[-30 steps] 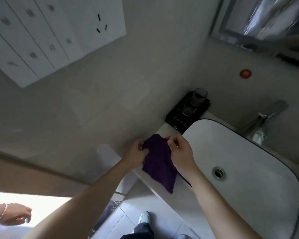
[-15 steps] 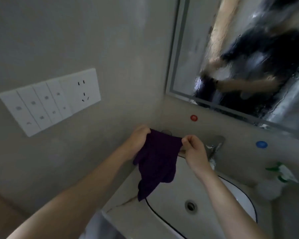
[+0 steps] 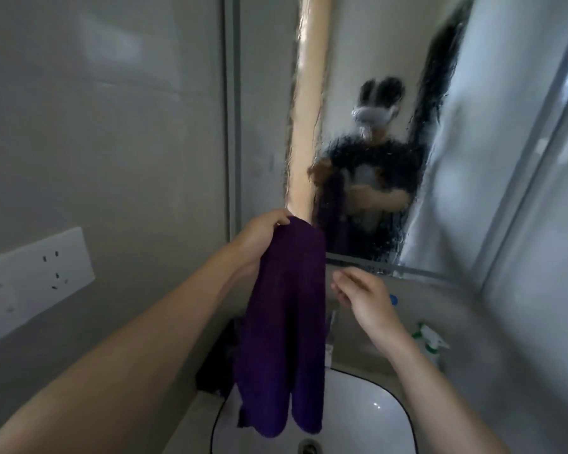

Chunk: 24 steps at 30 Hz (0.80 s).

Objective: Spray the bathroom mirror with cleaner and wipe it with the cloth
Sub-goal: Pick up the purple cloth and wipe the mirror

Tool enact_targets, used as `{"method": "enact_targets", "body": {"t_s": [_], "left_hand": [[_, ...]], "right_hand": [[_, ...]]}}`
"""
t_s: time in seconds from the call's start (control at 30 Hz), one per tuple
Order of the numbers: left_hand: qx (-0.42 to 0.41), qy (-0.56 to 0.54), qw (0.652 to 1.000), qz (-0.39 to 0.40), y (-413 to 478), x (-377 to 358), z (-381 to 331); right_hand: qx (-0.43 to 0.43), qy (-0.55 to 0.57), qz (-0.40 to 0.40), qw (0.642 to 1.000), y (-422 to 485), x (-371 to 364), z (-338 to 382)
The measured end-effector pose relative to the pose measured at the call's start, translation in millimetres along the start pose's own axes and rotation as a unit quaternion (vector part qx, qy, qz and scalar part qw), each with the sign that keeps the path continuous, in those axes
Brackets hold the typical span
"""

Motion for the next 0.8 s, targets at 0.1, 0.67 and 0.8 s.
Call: {"method": "enact_targets", "body": {"t_s": [0.1,0.67,0.8], "left_hand": [[-0.040,0.043,0.997,0.053,6,-24,-28],[-0.277,0.292,0.915,-0.004,54,-59,-98],[-0.295,0.255,0.916,-0.093,79,-43,-87]], "right_hand": [[0.095,-0.013,-0.024,0.995,-1,15,20],[-0.157,0.091,0.199,0.963,0,93,46],[-0.182,-0.041,0.244,0.952,0,114,49]]}}
Point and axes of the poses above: each hand's wrist, its own y-axis towards the middle knuckle, its own x-axis out of the back of the hand, z = x × y, the point moved 1 cm from there along y, towards the middle knuckle, and after that the axes turned 3 degrees about -z, right-handed, at the moved point
